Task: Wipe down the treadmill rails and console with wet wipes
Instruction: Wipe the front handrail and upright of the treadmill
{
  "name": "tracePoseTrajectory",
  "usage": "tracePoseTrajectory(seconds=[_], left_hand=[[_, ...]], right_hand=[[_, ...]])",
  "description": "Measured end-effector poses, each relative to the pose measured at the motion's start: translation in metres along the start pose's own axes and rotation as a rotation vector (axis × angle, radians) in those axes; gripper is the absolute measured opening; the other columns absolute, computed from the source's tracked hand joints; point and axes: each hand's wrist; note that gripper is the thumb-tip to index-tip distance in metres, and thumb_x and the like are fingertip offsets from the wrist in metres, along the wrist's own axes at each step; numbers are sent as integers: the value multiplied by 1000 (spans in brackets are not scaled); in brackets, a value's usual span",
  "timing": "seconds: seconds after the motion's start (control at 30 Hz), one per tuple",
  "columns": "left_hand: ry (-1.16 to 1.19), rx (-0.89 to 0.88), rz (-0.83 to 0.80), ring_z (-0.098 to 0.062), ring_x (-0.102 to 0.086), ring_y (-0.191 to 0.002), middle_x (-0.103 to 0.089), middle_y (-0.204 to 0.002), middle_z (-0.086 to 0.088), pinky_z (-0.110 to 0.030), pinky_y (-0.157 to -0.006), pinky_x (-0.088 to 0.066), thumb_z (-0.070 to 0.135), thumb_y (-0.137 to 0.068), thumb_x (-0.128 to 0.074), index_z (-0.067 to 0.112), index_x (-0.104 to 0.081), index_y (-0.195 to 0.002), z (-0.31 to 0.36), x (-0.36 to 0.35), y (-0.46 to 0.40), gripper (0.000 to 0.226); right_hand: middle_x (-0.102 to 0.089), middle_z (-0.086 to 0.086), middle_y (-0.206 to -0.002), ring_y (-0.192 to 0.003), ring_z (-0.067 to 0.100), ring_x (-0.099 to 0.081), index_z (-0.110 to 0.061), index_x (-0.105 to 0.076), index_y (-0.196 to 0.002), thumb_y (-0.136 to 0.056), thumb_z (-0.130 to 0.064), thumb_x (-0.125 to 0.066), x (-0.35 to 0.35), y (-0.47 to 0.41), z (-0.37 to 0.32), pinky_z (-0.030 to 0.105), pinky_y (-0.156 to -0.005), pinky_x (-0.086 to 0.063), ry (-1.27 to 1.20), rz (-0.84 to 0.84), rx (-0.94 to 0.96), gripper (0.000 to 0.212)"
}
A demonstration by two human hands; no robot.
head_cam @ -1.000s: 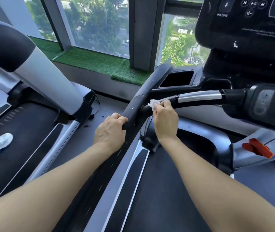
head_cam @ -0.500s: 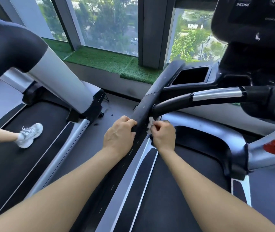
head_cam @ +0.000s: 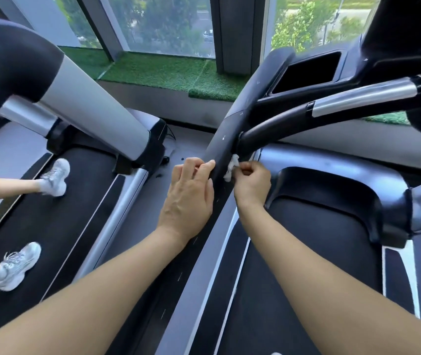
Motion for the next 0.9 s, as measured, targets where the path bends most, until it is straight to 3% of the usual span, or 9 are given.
tracePoseTrajectory(seconds=[0.13, 0.23, 0.37, 0.57, 0.7, 0.77, 0.9], left_hand=[[-9, -3, -2, -18, -35, -103, -47, -119, -6, -26, -90, -31, 32, -90, -25, 10, -52, -130, 1, 0, 0, 53], [-19, -22, 20, -18, -33, -100, -48, -116, -7, -27, -90, -30, 27, -92, -31, 8, -53, -129, 0, -1, 1, 47], [-16, -26, 17, -18, -32, -100, -46, -116, -7, -24, -89, -27, 12, -95, -45, 8, -52, -130, 0, -1, 1, 36], [-42, -26, 5, -21, -35, -101, -45, -118, -8, -25, -84, -31, 13, -96, -44, 10, -51, -132, 1, 0, 0, 37], [-59, -42, 10, -22, -37, -101, -45, -116, -7, -22, -84, -28, 12, -97, -44, 9, -50, -133, 2, 1, 1, 37], [-57, -51, 17, -21, -37, -99, -45, -114, -7, -20, -84, -27, 12, -96, -44, 9, -51, -133, 1, 0, 1, 37], [-45, -43, 31, -22, -37, -98, -47, -114, -10, -25, -85, -27, 10, -95, -45, 8, -52, -131, 2, 0, 0, 37]], right_hand=[[-61, -1, -70, -60, 3, -53, -11, -65, -79, -89, -17, -65, -5, 8, -7, 6, -49, -38, -115, 35, -6, 12], [-60, -1, -67, -63, 12, -56, -11, -63, -76, -90, -17, -63, -9, -4, 1, 17, -53, -41, -119, 57, -155, 16], [-60, 6, -63, -66, 25, -60, -13, -55, -55, -89, -11, -62, -11, -16, 15, 30, -63, -51, -111, 49, -268, 34], [-60, -2, -70, -60, 4, -52, -11, -64, -78, -87, -10, -64, -12, 12, 2, 10, -55, -41, -184, 71, -49, 9], [-62, 5, -79, -76, 22, -60, -15, -56, -67, -88, -7, -59, -12, -6, 15, 32, -74, -52, -95, 73, -218, 23], [-59, 3, -78, -78, 21, -58, -15, -54, -67, -89, -7, -57, -12, -5, 17, 29, -71, -48, -62, 62, -250, 24], [-58, -5, -70, -62, 5, -52, -13, -61, -76, -88, -10, -61, -13, 14, -1, 14, -60, -41, -143, 104, -9, 13]])
Point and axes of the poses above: each hand's wrist, its own y-axis away from the middle knuckle, its own x-axis out of the back of the hand, z = x × y
